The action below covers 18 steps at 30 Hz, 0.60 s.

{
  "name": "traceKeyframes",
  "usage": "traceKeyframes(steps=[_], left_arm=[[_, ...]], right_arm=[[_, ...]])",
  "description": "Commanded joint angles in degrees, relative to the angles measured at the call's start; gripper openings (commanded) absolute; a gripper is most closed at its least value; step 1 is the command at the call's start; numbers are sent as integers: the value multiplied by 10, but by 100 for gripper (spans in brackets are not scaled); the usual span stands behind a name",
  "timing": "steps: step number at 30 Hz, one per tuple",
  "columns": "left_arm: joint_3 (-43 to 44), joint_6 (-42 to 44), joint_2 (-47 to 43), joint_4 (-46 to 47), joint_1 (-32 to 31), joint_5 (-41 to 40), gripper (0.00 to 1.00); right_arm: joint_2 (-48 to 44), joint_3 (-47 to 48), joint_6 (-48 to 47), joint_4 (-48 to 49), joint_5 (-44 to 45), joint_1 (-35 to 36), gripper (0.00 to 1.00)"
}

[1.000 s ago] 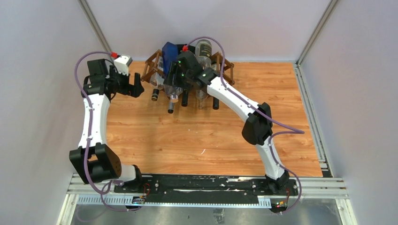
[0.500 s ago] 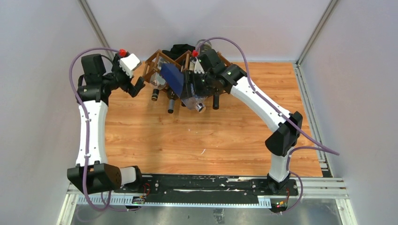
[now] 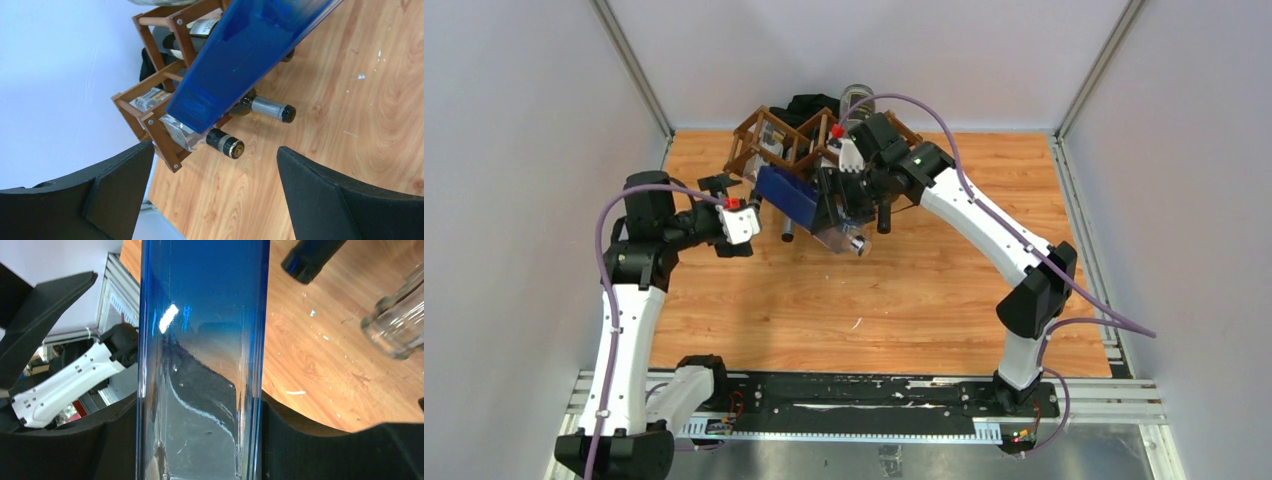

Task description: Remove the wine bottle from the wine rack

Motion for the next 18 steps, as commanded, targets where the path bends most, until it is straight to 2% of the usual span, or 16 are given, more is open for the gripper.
traceKeyframes(steps=[1, 6, 10, 16, 18], left_arm=[[-26, 106, -24, -30, -35, -3, 100], [-40, 170, -42, -76, -95, -18, 100], [-71, 201, -55, -78, -140, -46, 99], [-98, 219, -56, -79, -151, -58, 95], [-105, 228, -57, -78, -153, -57, 90]], right_arm=[[-65, -15, -50, 47, -77, 21, 0], [-73, -33, -82, 26, -100, 44, 0], [-86, -53, -86, 29, -117, 48, 0], [-101, -76, -97, 49, -164, 54, 0], [-100, -75, -103, 50, -169, 63, 0]])
